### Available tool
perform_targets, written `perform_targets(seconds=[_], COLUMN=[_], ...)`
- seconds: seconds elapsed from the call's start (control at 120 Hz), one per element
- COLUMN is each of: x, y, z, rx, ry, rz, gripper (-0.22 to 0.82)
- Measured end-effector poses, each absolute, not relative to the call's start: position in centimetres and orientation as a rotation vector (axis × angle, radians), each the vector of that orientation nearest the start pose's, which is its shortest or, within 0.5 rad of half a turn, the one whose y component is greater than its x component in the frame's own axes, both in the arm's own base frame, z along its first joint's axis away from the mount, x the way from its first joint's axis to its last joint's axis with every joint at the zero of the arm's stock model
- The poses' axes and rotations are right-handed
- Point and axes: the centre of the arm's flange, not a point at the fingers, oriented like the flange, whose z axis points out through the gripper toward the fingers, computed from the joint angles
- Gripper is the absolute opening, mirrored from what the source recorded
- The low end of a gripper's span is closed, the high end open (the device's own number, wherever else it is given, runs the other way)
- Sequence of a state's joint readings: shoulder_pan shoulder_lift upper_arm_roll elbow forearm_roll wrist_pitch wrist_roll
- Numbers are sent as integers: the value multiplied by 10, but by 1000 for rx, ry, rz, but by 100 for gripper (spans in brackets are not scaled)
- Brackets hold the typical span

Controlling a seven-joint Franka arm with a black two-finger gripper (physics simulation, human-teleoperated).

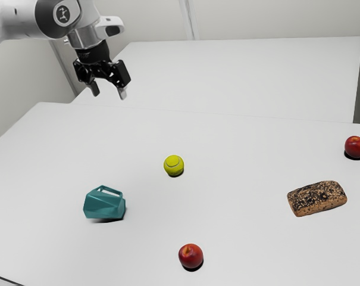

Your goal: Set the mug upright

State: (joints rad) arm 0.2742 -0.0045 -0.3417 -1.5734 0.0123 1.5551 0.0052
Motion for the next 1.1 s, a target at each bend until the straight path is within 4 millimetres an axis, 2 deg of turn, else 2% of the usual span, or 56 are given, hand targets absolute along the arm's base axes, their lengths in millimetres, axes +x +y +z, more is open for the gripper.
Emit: perform_targets(seconds=[0.408,0.5,0.617,0.667,0.75,0.85,1.017,1.1], x=[547,541,525,515,499,481,463,452], y=[-52,-56,-58,-49,-24,-5,38,65], z=[619,620,605,593,574,547,494,470], rx=[-3113,-3115,-3142,-3161,-3209,-3274,-3412,-3488], ry=[156,162,146,107,17,-41,-139,-214], rz=[41,58,125,155,175,167,147,133], gripper=[60,60,60,60,60,60,60,60])
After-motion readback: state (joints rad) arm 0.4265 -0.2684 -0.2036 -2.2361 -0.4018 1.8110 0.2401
